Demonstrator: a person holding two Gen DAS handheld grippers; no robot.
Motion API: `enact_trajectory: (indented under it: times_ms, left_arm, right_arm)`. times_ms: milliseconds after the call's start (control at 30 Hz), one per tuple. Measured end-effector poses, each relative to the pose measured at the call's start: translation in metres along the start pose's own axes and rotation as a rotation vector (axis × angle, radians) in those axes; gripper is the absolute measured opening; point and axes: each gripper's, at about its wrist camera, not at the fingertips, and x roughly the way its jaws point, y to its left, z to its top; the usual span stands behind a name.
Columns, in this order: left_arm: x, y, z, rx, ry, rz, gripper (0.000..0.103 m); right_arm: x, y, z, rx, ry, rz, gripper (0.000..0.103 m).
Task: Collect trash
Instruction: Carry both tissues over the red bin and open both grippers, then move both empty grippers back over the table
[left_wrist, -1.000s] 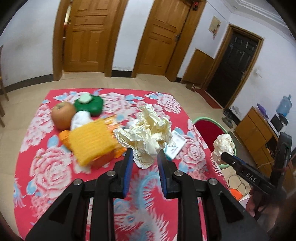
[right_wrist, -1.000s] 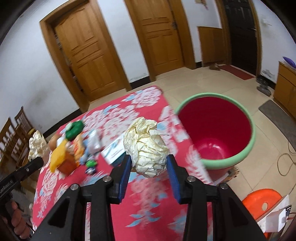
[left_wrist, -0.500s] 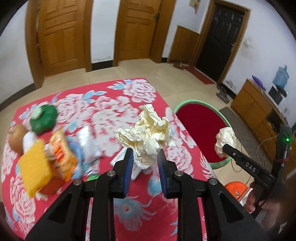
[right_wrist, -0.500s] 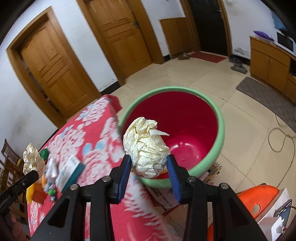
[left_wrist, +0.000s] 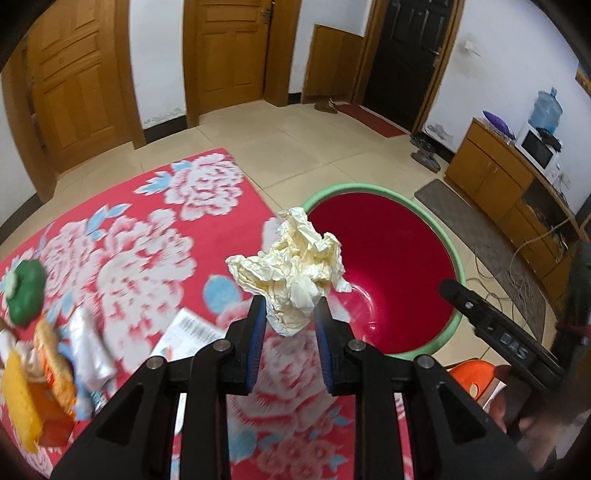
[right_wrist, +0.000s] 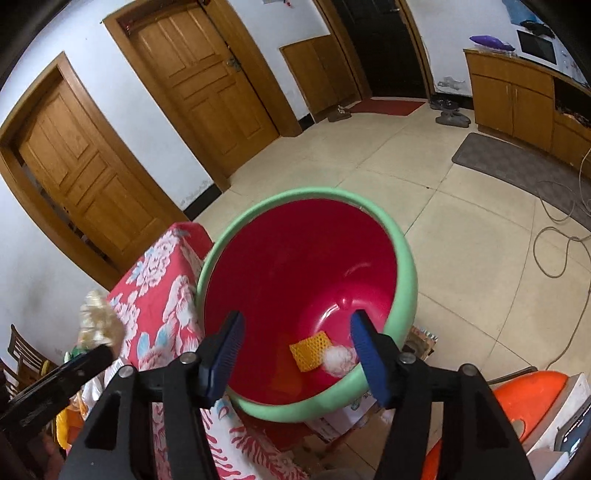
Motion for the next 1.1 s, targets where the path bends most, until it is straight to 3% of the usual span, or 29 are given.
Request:
enact_trajectory:
  times_ms: [300,367,433,467,800,1100]
  left_arm:
    - [0.035,-0.03,0.018,0.057,0.029,-0.005,0.029]
    - [0.038,-0.036,0.02,0.076,0.025,-0.011,0.042]
    - [0.039,-0.039,0.021,0.082,-0.001,0.019,0.063]
    - [0.039,-0.04,0.022,0.084,-0.009,0.034,0.065]
    - [0.021,-0.028,0.009,0.01,-0.022,0.073,0.073]
    - [-0.027,0.011,-0.014,-0.098,-0.089,0.114,0.075]
  right_arm:
    - [-0.018,-0.024,0.008,0.064,-0.061,-0.033,0.067]
    - [-0.021,-0.027,0.008,0.069,-0.068,-0.033,0.067]
    - [-0.022,-0.028,0.007,0.068,-0.069,-0.031,0.067]
    - [-0.022,-0.028,0.007,0.065,-0.065,-0.031,0.067]
    - [-0.03,-0.024,0.002,0.044,-0.038,0.007,0.067]
    - [-0.042,0.0,-0.013,-0.01,-0.014,0.03,0.069]
